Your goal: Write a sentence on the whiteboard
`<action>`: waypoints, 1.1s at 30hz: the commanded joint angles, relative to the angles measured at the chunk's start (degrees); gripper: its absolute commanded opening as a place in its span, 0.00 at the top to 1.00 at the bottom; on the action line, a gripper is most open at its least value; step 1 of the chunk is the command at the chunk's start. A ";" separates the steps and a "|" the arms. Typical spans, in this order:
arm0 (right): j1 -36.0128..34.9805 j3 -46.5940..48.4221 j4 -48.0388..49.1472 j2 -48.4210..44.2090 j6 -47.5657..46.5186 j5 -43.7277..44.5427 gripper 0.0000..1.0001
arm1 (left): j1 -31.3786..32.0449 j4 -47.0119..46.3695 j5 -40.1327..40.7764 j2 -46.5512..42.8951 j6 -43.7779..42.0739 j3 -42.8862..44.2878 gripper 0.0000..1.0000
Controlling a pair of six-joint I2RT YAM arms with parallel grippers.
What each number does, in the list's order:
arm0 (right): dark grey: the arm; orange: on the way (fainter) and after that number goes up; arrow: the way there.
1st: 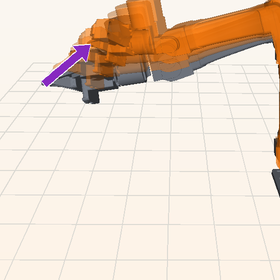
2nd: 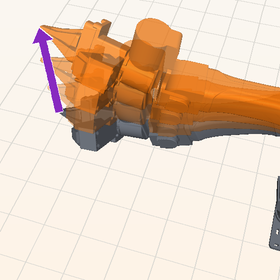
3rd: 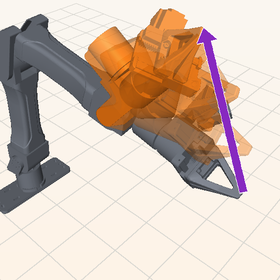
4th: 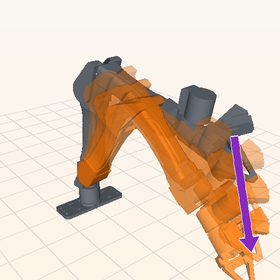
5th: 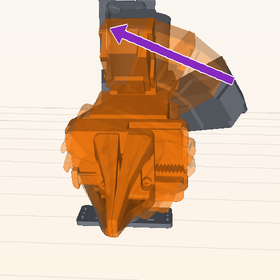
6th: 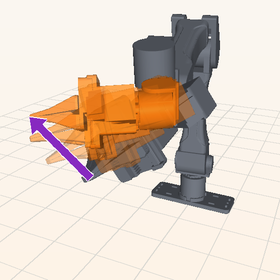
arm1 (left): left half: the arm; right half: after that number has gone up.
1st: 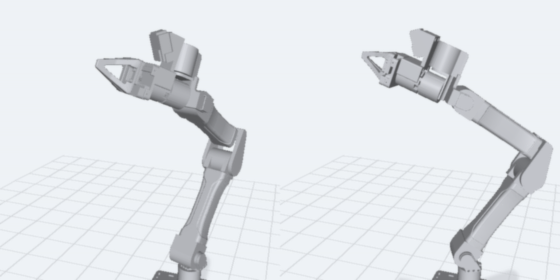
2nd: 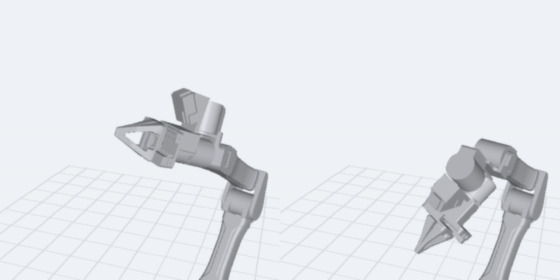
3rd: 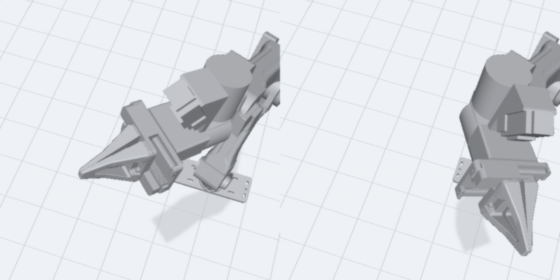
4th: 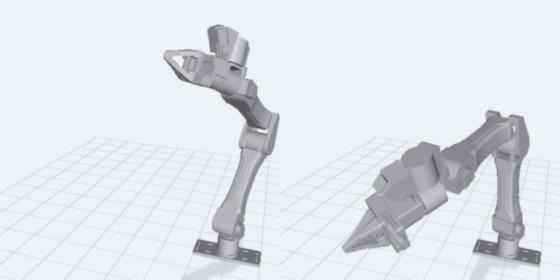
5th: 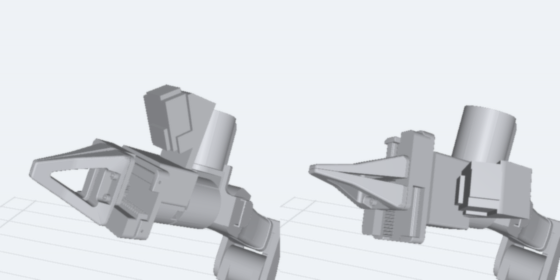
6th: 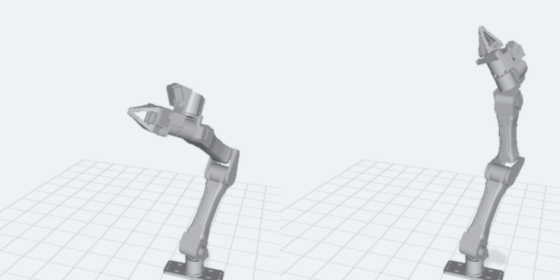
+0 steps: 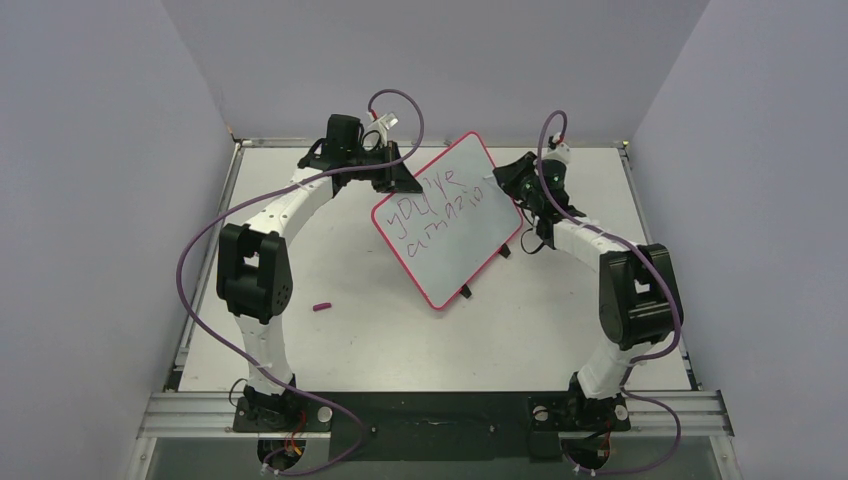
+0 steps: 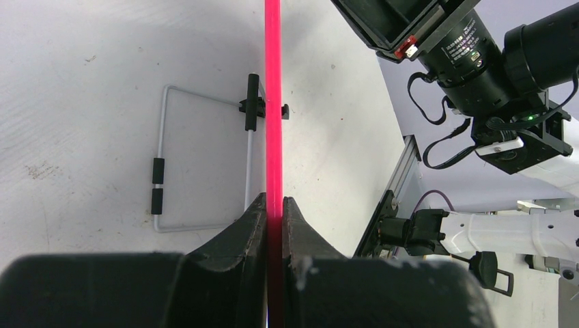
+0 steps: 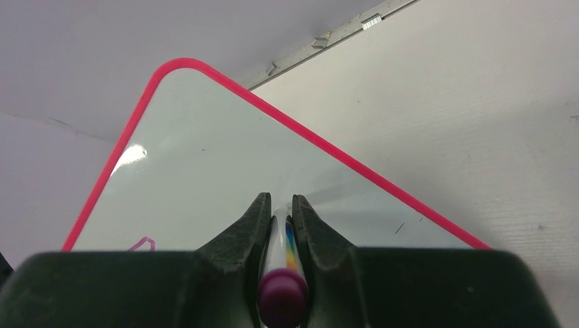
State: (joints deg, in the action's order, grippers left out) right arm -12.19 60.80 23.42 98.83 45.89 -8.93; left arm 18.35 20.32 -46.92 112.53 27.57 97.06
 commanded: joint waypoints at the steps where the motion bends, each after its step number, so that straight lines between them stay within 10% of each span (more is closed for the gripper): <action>1: -0.95 2.38 2.60 0.49 0.25 -0.87 1.00 | 0.46 -4.56 -5.38 -5.38 0.71 1.43 1.00; 33: -2.11 -3.49 3.16 -1.92 -1.11 -0.27 1.00 | 0.47 -4.56 -5.32 -5.30 0.69 1.65 1.00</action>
State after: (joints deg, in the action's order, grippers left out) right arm -13.65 58.74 25.89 99.00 45.67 -9.04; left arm 18.33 20.71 -46.39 112.51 28.08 97.03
